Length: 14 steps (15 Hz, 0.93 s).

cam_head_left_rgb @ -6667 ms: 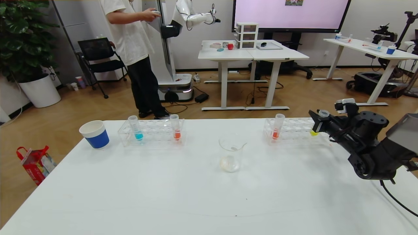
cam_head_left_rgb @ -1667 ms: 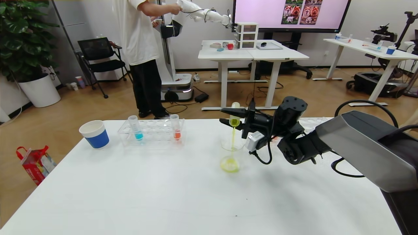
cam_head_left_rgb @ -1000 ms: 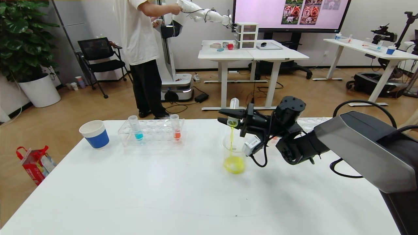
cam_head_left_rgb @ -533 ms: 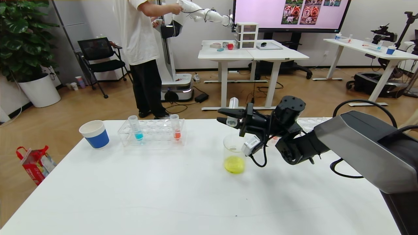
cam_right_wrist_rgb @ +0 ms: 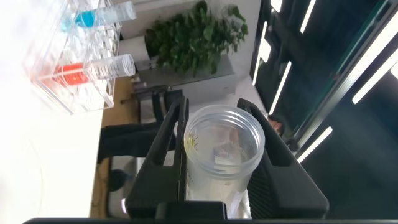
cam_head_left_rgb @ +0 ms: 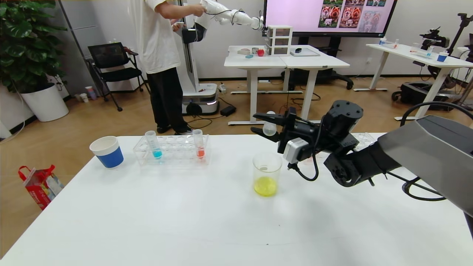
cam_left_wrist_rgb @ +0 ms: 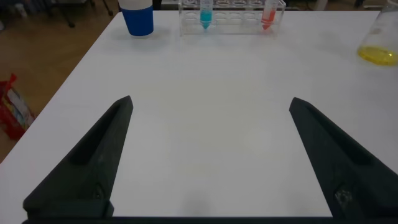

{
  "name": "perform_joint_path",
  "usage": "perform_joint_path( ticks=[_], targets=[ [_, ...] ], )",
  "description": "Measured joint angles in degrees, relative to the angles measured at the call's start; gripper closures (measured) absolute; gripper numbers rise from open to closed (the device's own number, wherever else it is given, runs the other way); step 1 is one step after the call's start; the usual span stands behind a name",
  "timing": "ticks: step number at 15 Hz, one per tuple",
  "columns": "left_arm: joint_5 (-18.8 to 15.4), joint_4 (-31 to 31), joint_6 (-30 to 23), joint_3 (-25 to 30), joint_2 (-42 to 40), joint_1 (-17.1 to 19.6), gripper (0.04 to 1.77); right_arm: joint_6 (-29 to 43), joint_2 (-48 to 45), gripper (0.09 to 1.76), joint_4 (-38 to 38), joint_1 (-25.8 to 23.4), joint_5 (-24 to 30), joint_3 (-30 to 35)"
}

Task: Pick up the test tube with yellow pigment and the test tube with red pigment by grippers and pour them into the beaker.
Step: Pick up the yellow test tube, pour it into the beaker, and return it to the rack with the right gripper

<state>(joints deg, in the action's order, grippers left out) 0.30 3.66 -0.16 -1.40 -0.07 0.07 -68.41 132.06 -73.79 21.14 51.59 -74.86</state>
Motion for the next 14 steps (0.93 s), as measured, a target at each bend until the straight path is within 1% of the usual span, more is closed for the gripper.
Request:
perform_joint_path(
  ticks=[3, 4, 5, 6, 7, 8, 9, 10, 11, 14],
  targets=[
    [0.0, 0.0, 0.0, 0.0, 0.0, 0.0, 0.06, 16.3, -3.9, 1.32, -5.8, -1.1, -7.5, 5.9],
    [0.0, 0.0, 0.0, 0.0, 0.0, 0.0, 0.06, 23.8, -4.9, 1.32, -9.9, -1.0, -12.2, 8.4],
    [0.0, 0.0, 0.0, 0.0, 0.0, 0.0, 0.06, 28.4, -5.4, 1.32, -11.9, -0.9, -15.2, 9.9],
    [0.0, 0.0, 0.0, 0.0, 0.0, 0.0, 0.06, 34.5, -6.1, 1.32, -13.6, -0.5, -19.5, 12.0],
    [0.0, 0.0, 0.0, 0.0, 0.0, 0.0, 0.06, 40.4, -7.2, 1.32, -14.2, 0.1, -25.0, 14.3],
    [0.0, 0.0, 0.0, 0.0, 0.0, 0.0, 0.06, 43.9, -8.1, 1.32, -14.1, 0.7, -30.0, 15.5],
    [0.0, 0.0, 0.0, 0.0, 0.0, 0.0, 0.06, 47.1, -9.0, 1.32, -13.2, 1.3, -35.2, 16.5],
    [0.0, 0.0, 0.0, 0.0, 0.0, 0.0, 0.06, 50.7, -10.2, 1.32, -10.8, 1.7, -39.1, 17.3],
    [0.0, 0.0, 0.0, 0.0, 0.0, 0.0, 0.06, 54.4, -11.8, 1.32, -7.3, 2.0, -41.3, 18.2],
    [0.0, 0.0, 0.0, 0.0, 0.0, 0.0, 0.06, 64.3, -17.3, 1.32, 4.4, 0.9, -42.8, 19.5]
  ],
)
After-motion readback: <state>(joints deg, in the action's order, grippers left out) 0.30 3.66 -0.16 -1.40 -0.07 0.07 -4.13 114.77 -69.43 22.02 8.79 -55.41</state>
